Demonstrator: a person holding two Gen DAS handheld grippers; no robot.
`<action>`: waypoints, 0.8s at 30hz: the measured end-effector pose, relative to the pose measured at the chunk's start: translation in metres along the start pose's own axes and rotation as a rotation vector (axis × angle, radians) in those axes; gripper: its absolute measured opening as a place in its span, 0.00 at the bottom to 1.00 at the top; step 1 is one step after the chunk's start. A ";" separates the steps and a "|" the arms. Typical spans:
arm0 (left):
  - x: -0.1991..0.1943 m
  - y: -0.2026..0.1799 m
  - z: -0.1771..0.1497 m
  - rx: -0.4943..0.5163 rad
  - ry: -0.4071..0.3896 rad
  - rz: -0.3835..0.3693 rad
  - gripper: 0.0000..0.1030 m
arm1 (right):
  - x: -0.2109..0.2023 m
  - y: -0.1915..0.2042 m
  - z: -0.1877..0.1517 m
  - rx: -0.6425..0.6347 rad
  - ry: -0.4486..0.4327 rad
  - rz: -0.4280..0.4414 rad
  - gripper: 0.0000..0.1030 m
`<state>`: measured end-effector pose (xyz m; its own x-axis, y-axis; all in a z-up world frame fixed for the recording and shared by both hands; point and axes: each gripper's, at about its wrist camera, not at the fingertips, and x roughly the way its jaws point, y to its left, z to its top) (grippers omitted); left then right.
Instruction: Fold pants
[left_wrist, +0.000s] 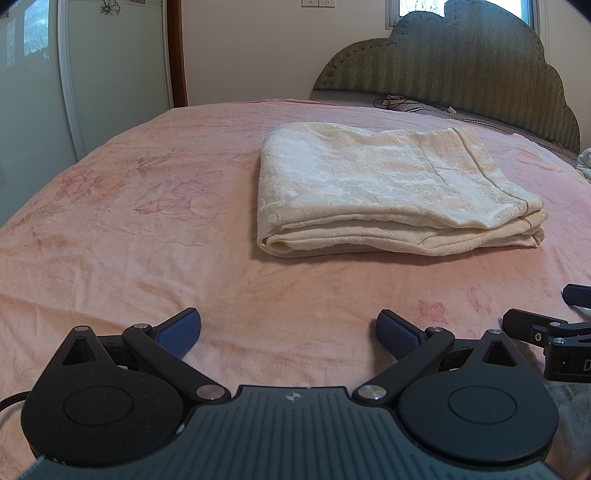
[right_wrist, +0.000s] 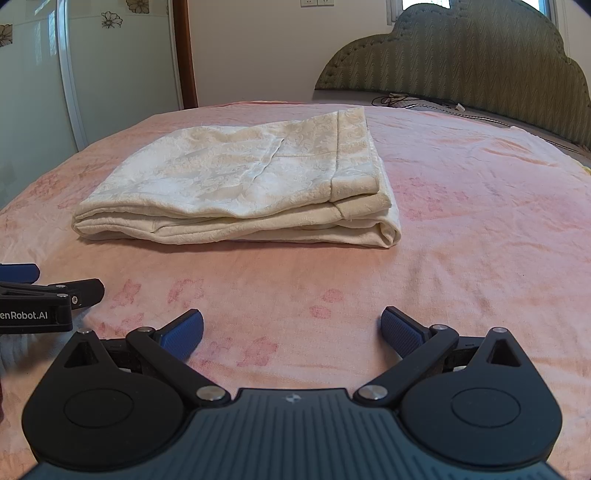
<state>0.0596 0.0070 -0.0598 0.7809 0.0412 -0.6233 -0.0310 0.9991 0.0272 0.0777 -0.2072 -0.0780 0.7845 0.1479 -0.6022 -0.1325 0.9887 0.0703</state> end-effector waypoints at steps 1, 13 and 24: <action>0.000 0.000 0.000 0.000 0.000 0.001 1.00 | 0.000 0.000 0.000 0.000 0.000 0.000 1.00; 0.000 0.000 0.000 0.000 0.000 0.000 1.00 | -0.002 -0.002 -0.001 0.001 -0.001 0.002 1.00; 0.000 0.000 0.000 0.000 0.000 0.001 1.00 | -0.002 -0.001 -0.001 0.001 -0.001 0.003 1.00</action>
<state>0.0592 0.0066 -0.0600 0.7809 0.0418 -0.6232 -0.0314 0.9991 0.0276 0.0763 -0.2088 -0.0776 0.7846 0.1506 -0.6015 -0.1339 0.9883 0.0727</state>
